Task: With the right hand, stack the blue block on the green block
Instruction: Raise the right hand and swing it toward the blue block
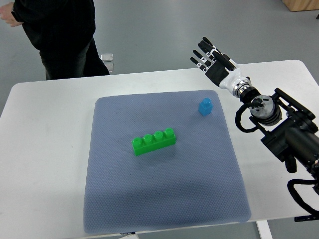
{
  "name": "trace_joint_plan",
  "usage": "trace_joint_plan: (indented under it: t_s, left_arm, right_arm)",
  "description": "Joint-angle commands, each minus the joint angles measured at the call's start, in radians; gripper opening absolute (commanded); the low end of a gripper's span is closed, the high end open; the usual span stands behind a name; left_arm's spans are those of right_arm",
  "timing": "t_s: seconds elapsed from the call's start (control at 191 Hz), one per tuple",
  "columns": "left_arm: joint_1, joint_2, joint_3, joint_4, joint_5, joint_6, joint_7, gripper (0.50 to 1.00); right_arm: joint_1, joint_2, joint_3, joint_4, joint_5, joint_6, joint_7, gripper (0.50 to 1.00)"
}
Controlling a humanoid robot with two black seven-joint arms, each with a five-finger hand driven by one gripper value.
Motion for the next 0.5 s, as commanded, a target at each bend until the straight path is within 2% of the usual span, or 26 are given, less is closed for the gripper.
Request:
trace_joint_plan:
  t_s: [0.0,0.246,0.497]
  left_arm:
    - [0.0,0.0,-0.001,0.0,-0.002,0.0,0.0,1.0]
    - [0.002,0.0,-0.001,-0.006,-0.002,0.0,-0.002,1.0]
    - [0.0,0.0,0.002,-0.008,-0.002,-0.002,-0.003,1.0]
  right_arm:
    - [0.0,0.0,-0.002,0.0,0.0,0.0,-0.002,0.926]
    - [0.009,-0.002,-0.004,-0.002,-0.028,-0.001,-0.005,0.926]
    - [0.028,-0.002,-0.004,0.002,-0.21,0.003,-0.01,0.926]
